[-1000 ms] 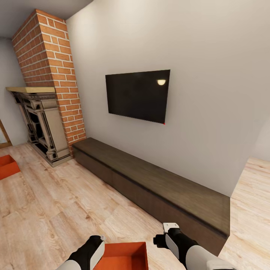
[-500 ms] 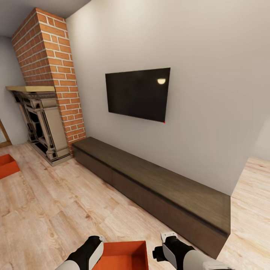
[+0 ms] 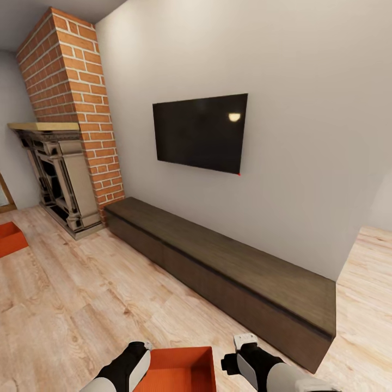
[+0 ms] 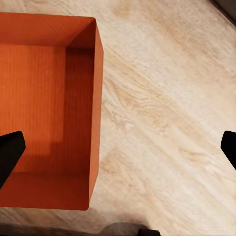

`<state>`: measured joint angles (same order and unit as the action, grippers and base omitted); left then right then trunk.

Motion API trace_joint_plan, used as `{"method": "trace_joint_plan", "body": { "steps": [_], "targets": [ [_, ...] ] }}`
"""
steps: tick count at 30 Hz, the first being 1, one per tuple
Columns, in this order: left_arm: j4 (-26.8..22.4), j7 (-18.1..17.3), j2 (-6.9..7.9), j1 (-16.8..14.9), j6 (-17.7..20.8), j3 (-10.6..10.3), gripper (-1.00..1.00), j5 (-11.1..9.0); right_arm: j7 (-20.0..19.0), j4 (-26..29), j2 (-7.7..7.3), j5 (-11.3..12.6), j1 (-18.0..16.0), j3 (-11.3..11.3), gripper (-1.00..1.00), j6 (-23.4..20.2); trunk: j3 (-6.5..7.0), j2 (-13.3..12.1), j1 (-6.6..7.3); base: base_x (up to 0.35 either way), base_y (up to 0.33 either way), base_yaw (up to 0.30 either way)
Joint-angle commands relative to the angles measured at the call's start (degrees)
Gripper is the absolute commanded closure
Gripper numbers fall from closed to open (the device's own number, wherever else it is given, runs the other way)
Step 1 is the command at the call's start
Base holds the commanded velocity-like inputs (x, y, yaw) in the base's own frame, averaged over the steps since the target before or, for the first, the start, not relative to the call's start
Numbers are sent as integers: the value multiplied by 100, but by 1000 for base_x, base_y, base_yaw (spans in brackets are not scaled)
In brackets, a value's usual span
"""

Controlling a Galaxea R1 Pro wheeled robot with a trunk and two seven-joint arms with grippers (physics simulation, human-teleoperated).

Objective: Move the two storage containers from the living room to the garage. In the garage, place one container on the floor and stack the other container on top of it (either order is fine).

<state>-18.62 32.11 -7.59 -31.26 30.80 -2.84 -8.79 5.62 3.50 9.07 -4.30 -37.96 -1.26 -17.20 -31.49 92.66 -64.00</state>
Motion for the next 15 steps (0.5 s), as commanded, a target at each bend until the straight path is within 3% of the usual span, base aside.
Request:
{"method": "trace_joint_plan", "body": {
  "steps": [1,15],
  "targets": [
    [-10,41,3,-2,23,-32,-100,-56,11,11,5,-44,-1,-15,-100,-30,-25,45,-22,0,0,0],
    [-10,41,3,-3,23,-27,-100,-55,2,6,9,-36,-1,-16,-100,-12,-276,606,-330,0,0,0]
  ]
}}
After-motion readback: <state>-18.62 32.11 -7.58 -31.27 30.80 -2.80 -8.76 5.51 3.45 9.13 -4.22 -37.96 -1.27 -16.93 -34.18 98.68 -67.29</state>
